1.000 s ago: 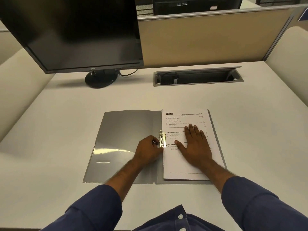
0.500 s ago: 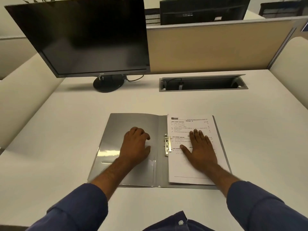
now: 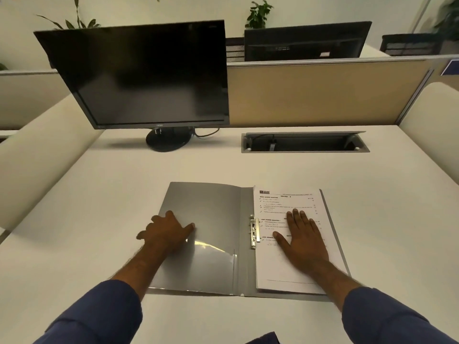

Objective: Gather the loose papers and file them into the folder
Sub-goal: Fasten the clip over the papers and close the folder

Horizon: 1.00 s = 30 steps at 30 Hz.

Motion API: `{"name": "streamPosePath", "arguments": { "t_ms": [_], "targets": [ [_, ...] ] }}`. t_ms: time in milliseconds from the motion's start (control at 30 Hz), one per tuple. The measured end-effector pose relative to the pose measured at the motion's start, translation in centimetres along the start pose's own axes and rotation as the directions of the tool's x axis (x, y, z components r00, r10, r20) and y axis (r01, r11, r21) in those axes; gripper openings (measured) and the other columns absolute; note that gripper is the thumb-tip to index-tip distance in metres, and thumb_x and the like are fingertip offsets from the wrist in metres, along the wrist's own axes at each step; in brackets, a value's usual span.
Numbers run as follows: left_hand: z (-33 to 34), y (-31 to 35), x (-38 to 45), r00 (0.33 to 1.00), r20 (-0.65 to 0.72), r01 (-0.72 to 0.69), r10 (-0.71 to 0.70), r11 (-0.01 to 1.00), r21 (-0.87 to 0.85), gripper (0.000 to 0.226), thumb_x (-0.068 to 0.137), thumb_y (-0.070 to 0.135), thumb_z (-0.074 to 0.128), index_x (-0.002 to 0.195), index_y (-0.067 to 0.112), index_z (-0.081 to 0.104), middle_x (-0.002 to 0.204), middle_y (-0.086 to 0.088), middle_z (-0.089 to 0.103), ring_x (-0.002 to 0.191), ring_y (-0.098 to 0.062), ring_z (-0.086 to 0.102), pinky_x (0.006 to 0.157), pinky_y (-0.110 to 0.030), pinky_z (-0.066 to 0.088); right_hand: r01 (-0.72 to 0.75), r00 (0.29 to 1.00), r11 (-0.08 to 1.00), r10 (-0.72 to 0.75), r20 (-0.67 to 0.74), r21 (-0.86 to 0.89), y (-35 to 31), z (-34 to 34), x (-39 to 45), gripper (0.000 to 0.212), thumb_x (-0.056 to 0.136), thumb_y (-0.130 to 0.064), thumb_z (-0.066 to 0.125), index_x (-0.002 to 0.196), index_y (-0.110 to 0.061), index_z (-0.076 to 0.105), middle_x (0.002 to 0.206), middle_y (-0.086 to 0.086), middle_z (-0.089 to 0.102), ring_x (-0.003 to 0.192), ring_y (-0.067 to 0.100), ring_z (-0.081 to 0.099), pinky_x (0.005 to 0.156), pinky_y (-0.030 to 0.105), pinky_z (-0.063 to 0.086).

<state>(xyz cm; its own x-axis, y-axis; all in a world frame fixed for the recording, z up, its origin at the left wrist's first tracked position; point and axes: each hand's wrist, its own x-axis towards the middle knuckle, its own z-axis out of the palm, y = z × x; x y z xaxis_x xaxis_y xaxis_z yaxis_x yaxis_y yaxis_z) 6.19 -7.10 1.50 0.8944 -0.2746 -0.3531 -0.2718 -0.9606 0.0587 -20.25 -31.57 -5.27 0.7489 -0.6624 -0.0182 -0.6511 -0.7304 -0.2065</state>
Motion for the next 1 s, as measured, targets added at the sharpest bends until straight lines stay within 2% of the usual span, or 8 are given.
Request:
{"name": "streamPosePath", "arguments": {
  "t_ms": [133, 233, 367, 600, 700, 800, 867, 1000],
  "targets": [
    [-0.2, -0.8, -0.2, 0.998, -0.028, 0.048, -0.055, 0.976, -0.211, 0.088, 0.074, 0.079, 0.053, 0.135, 0.015, 0.044, 0.129, -0.015, 0.056, 0.118, -0.038, 0.054, 0.095, -0.048, 0.044, -0.003, 1.0, 1.0, 0.003, 0.008, -0.006, -0.1, -0.1, 0.0, 0.083, 0.092, -0.069, 0.016, 0.156, -0.018, 0.003, 0.165, 0.0, 0.001, 0.152, 0.015, -0.005, 0.123, 0.036, -0.002],
    [-1.7, -0.6, -1.3, 0.983, -0.161, 0.055, -0.092, 0.974, -0.219, 0.076, 0.081, 0.065, 0.059, 0.131, 0.011, 0.042, 0.127, -0.016, 0.055, 0.118, -0.038, 0.052, 0.096, -0.05, 0.041, -0.002, 1.0, 1.0, 0.002, 0.007, -0.006, -0.1, -0.1, 0.0, 0.084, 0.092, -0.069, 0.016, 0.156, -0.017, 0.002, 0.165, 0.0, 0.0, 0.152, 0.015, -0.005, 0.123, 0.036, -0.002],
    [-5.6, 0.6, -3.8, 0.929, -0.367, -0.078, 0.052, 0.995, -0.055, 0.052, 0.087, 0.046, 0.061, 0.118, 0.007, 0.047, 0.116, -0.017, 0.058, 0.107, -0.038, 0.059, 0.089, -0.044, 0.044, 0.003, 1.0, 1.0, -0.003, 0.001, -0.002, 0.0, 0.1, 0.0, 0.084, 0.092, -0.069, 0.017, 0.156, -0.017, 0.004, 0.165, 0.001, 0.003, 0.152, 0.016, -0.003, 0.123, 0.035, -0.002],
    [-12.1, 3.6, -8.2, 0.869, -0.424, -0.327, 0.256, 0.94, -0.102, 0.032, 0.089, 0.018, 0.056, 0.121, 0.012, 0.056, 0.112, -0.011, 0.067, 0.098, -0.033, 0.063, 0.073, -0.034, 0.039, -0.006, 1.0, 1.0, 0.006, 0.006, -0.012, 0.1, 0.2, 0.2, 0.085, 0.09, -0.071, 0.013, 0.156, -0.018, 0.004, 0.165, 0.0, 0.001, 0.152, 0.016, -0.003, 0.123, 0.035, -0.003],
    [-13.7, 5.6, -9.8, 0.854, -0.402, -0.467, 0.331, 0.827, -0.311, 0.043, 0.088, 0.015, 0.056, 0.13, 0.02, 0.056, 0.103, -0.004, 0.07, 0.094, -0.028, 0.064, 0.078, -0.032, 0.046, -0.006, 1.0, 1.0, 0.006, 0.005, -0.002, 0.1, 0.1, 0.3, 0.086, 0.089, -0.072, 0.013, 0.156, -0.019, 0.005, 0.165, 0.0, 0.001, 0.152, 0.016, -0.003, 0.123, 0.035, -0.003],
    [-13.9, 7.7, -11.0, 0.841, -0.34, -0.54, 0.421, 0.608, -0.582, 0.043, 0.09, 0.023, 0.062, 0.133, 0.023, 0.056, 0.087, 0.007, 0.067, 0.074, -0.014, 0.067, 0.069, -0.03, 0.055, -0.011, 1.0, 1.0, 0.01, 0.008, 0.024, 0.1, -0.2, 0.2, 0.085, 0.09, -0.071, 0.02, 0.156, -0.018, 0.008, 0.165, 0.0, 0.004, 0.152, 0.016, -0.001, 0.123, 0.037, 0.0],
    [-13.2, 9.1, -11.6, 0.833, -0.295, -0.517, 0.468, 0.468, -0.717, 0.043, 0.091, 0.035, 0.064, 0.132, 0.022, 0.055, 0.09, 0.004, 0.068, 0.063, -0.013, 0.07, 0.061, -0.027, 0.059, -0.023, 0.999, 0.996, 0.021, 0.035, 0.081, 0.0, -0.8, 0.5, 0.084, 0.091, -0.068, 0.032, 0.156, -0.018, 0.014, 0.165, 0.001, 0.009, 0.152, 0.018, 0.003, 0.123, 0.038, 0.002],
    [-10.4, 11.5, -12.4, 0.809, -0.233, -0.474, 0.54, 0.363, -0.802, 0.05, 0.091, 0.053, 0.057, 0.132, 0.025, 0.054, 0.104, 0.004, 0.07, 0.071, -0.012, 0.074, 0.071, -0.03, 0.062, -0.109, 0.994, 0.901, 0.099, 0.047, 0.42, -0.5, -3.4, 0.9, 0.076, 0.093, -0.059, 0.046, 0.152, -0.015, 0.03, 0.16, 0.004, 0.027, 0.15, 0.022, 0.017, 0.122, 0.039, 0.015]
  ]
}}
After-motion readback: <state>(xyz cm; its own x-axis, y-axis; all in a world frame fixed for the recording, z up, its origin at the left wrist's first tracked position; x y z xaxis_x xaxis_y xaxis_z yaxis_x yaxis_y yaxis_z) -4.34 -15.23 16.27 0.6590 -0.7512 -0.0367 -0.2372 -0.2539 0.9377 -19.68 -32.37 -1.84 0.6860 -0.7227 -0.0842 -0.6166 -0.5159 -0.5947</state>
